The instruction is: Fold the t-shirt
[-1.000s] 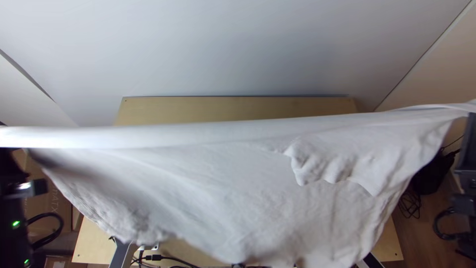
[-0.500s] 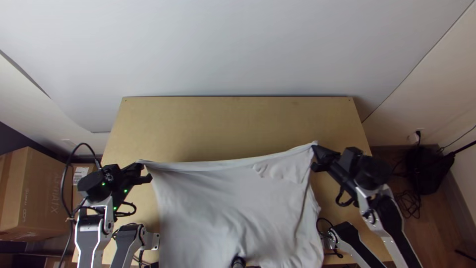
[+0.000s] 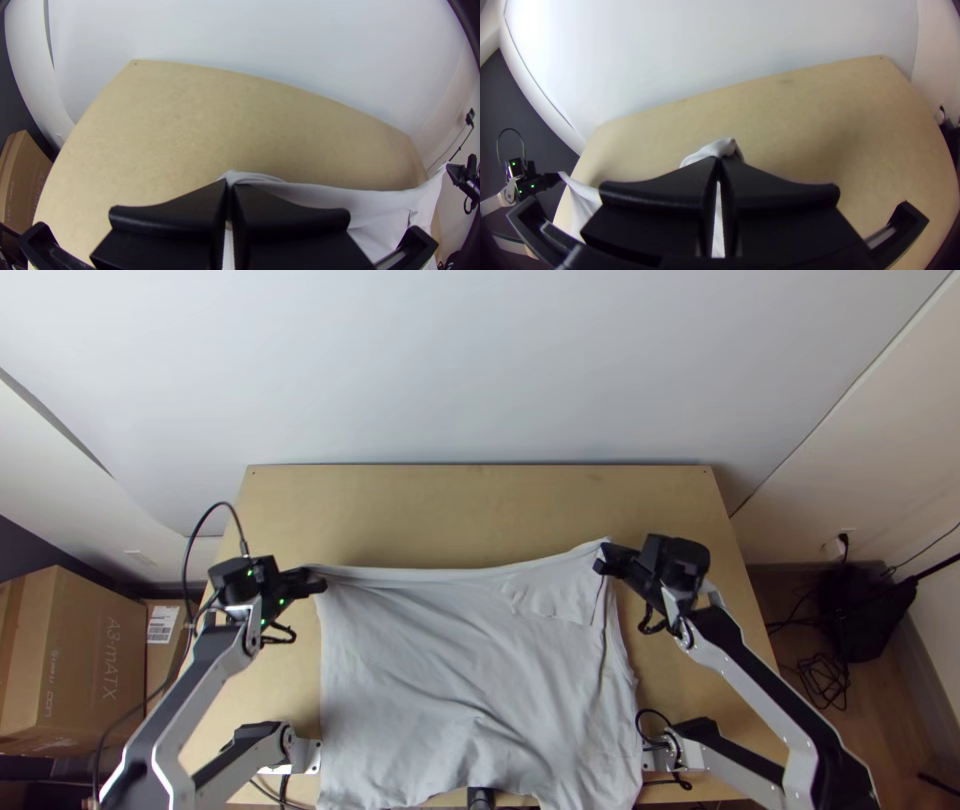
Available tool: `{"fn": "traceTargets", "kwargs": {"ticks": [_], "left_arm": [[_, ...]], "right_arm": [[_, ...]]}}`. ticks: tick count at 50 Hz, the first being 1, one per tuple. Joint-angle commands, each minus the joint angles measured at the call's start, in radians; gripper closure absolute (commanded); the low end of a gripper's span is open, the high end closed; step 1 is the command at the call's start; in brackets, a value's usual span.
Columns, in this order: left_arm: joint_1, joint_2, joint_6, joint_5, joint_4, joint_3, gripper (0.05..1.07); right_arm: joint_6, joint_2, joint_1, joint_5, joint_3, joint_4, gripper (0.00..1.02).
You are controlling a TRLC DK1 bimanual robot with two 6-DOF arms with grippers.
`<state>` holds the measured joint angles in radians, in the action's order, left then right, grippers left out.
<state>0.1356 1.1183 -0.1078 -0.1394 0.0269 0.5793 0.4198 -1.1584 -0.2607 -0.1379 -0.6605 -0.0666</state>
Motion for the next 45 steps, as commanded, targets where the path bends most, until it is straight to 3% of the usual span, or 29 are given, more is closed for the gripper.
{"fn": "traceTargets", "kwargs": {"ticks": [1,10,25,45], "left_arm": [[0.012,0.140,0.008,-0.003,-0.047,0.122,1.05],[0.015,0.364,0.008,-0.008,-0.085,0.292,1.05],[0.009,0.663,0.008,-0.016,-0.068,0.583,1.05],[-0.033,0.953,-0.006,-0.008,0.015,0.919,1.05]], "right_arm": [[0.017,-0.118,0.021,0.000,-0.100,-0.045,1.00],[0.014,-0.314,0.054,-0.002,-0.211,-0.116,1.00],[0.013,-0.574,0.106,-0.020,-0.455,-0.107,1.00],[0.022,-0.916,0.129,-0.026,-0.873,0.068,1.00]]}}
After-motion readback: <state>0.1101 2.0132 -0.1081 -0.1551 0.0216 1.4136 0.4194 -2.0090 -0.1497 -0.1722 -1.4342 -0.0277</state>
